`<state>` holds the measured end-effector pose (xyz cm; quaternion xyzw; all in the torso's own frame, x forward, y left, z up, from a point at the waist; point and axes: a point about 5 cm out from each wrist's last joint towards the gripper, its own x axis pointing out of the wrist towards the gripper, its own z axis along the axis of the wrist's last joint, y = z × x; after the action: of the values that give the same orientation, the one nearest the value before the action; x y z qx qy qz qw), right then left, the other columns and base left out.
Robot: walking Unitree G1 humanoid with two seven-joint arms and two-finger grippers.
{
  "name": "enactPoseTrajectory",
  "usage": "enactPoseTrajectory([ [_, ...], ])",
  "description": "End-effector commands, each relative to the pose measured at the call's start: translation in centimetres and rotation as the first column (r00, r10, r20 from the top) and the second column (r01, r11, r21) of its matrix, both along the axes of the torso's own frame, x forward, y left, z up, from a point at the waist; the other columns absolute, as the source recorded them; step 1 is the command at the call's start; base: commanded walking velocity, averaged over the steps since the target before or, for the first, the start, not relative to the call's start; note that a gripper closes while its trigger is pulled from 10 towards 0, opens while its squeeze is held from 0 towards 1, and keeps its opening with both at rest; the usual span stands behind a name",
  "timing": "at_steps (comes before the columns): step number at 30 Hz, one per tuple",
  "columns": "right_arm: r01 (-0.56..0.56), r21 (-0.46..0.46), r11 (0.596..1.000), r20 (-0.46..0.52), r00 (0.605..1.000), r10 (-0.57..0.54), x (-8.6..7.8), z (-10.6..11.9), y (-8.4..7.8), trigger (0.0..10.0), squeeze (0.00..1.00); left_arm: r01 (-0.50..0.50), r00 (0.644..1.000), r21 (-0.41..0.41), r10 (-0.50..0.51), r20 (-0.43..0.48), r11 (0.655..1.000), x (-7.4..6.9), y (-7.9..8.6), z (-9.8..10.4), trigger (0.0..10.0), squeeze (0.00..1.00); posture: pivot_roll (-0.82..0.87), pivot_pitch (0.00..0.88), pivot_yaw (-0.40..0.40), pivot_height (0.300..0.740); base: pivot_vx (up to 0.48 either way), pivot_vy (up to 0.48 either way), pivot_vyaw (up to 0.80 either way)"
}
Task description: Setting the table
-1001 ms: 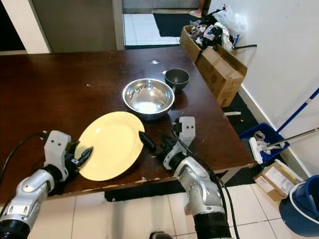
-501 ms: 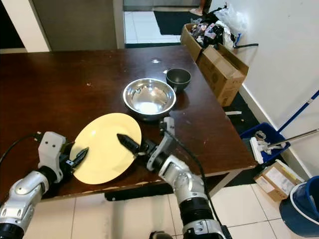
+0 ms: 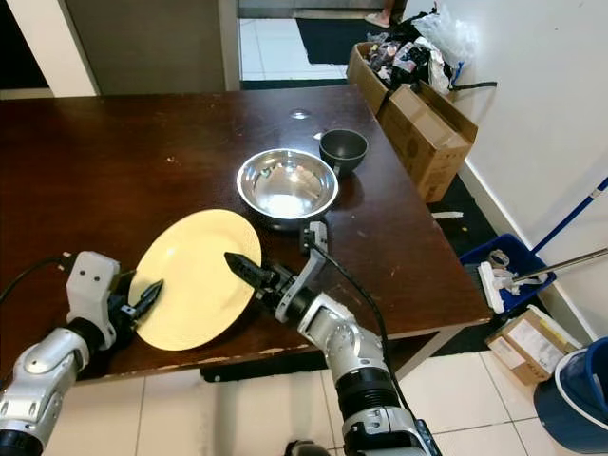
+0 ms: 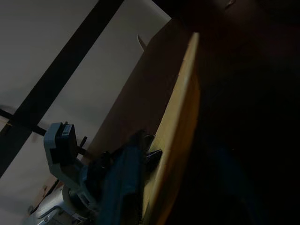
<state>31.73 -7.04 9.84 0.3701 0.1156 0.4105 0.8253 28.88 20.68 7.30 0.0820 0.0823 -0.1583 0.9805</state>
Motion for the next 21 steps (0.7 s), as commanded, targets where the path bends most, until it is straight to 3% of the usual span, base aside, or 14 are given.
enactPoseTrajectory([
  [1, -0.026, 0.042, 0.999, 0.030, 0.999, 0.025, -0.2, 0.6, 0.4, 0.0, 0.00, 0.001, 0.992, 0.013, 0.001, -0.129, 1.000, -1.3, -0.1, -2.5, 10.0, 0.00, -0.03, 0.071, 0.025, 0.740, 0.000, 0.000, 0.00],
  [9, -0.030, 0.057, 0.998, 0.051, 0.998, 0.027, -0.2, 1.0, 0.4, 0.0, 0.00, 0.004, 0.992, 0.008, -0.003, -0.128, 1.000, -1.3, -0.5, -2.5, 10.0, 0.00, -0.04, 0.074, 0.024, 0.740, 0.000, 0.000, 0.00],
  [11, -0.019, 0.055, 0.998, 0.081, 0.997, 0.014, -0.3, 1.4, 0.3, 0.0, 0.00, 0.011, 0.998, -0.025, -0.012, -0.061, 1.000, -0.9, -1.1, -0.6, 10.0, 0.00, -0.04, 0.079, 0.027, 0.740, 0.000, 0.000, 0.00],
  [12, -0.019, 0.055, 0.998, 0.081, 0.997, 0.014, -0.3, 1.4, 0.3, 0.0, 0.00, 0.011, 0.998, -0.025, -0.012, -0.061, 1.000, -0.9, -1.1, -0.6, 10.0, 0.00, -0.04, 0.079, 0.027, 0.740, 0.000, 0.000, 0.00],
  [15, 0.005, 0.053, 0.999, 0.111, 0.994, -0.011, -0.6, 1.9, 0.1, 0.0, 0.00, 0.023, 0.998, -0.123, -0.014, 0.068, 0.992, 0.1, -2.0, 3.5, 10.0, 0.00, -0.03, 0.086, 0.032, 0.740, 0.000, 0.000, 0.00],
  [16, 0.005, 0.053, 0.999, 0.111, 0.994, -0.011, -0.6, 1.9, 0.1, 0.0, 0.00, 0.023, 0.998, -0.123, -0.014, 0.068, 0.992, 0.1, -2.0, 3.5, 10.0, 0.00, -0.03, 0.086, 0.032, 0.740, 0.000, 0.000, 0.00],
  [19, 0.055, 0.050, 0.997, 0.149, 0.987, -0.062, -0.9, 2.7, -0.2, 0.0, 0.00, 0.058, 0.979, -0.254, -0.005, 0.205, 0.966, 0.9, -2.8, 8.9, 10.0, 0.00, -0.03, 0.102, 0.046, 0.740, 0.000, 0.000, 0.00],
  [21, 0.072, 0.051, 0.996, 0.161, 0.984, -0.079, -0.9, 2.9, -0.3, 0.0, 0.00, 0.059, 0.974, -0.254, 0.000, 0.225, 0.966, 1.1, -2.7, 9.7, 10.0, 0.00, -0.04, 0.105, 0.048, 0.740, 0.000, 0.000, 0.00],
])
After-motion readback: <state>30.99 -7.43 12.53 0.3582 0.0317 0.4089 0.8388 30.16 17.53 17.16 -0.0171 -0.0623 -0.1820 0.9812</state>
